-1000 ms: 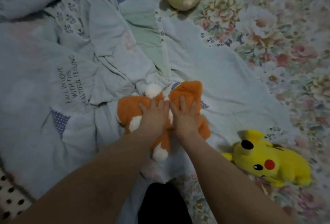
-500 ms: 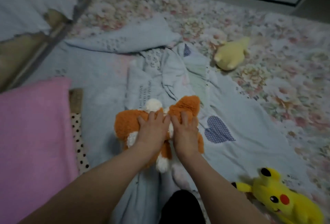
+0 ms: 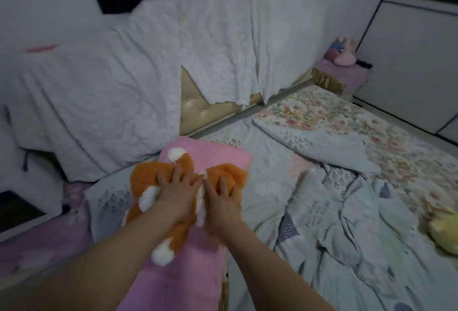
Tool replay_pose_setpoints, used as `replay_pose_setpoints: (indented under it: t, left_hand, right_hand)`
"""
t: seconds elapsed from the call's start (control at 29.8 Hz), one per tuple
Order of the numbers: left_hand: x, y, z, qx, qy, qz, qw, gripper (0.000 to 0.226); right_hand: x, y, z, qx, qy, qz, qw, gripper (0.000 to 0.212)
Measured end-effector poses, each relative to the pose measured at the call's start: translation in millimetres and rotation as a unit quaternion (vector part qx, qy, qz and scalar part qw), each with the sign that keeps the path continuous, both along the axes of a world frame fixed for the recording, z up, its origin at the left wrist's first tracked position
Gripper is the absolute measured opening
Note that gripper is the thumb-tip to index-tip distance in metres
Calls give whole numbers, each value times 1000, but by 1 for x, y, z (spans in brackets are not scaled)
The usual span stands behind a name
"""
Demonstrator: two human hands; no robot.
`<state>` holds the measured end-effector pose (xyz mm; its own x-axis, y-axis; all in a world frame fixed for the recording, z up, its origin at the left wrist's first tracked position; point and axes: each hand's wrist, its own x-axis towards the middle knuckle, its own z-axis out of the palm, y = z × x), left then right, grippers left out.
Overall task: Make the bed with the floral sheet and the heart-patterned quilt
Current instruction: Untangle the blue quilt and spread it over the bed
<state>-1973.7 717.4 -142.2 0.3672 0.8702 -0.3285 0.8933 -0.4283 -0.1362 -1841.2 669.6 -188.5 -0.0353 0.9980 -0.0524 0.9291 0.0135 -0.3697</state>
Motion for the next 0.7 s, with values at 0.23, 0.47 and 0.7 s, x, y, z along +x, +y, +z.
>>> replay_pose_setpoints:
  t: [0.23,0.47,0.7]
  left_hand:
    - [-73,-10,-69,-163,-6,81,983,99]
    - [-52,-1,-42,-107,5,31,994,113]
    - [25,2,-25,-65,1,-52,996,110]
  right_hand:
    - [-21,1,-35,-188,-15,109,976,92]
    - [1,-15,8,-195,-23,70,978,82]
    - [37,-30,10,-170,-2,-13,985,98]
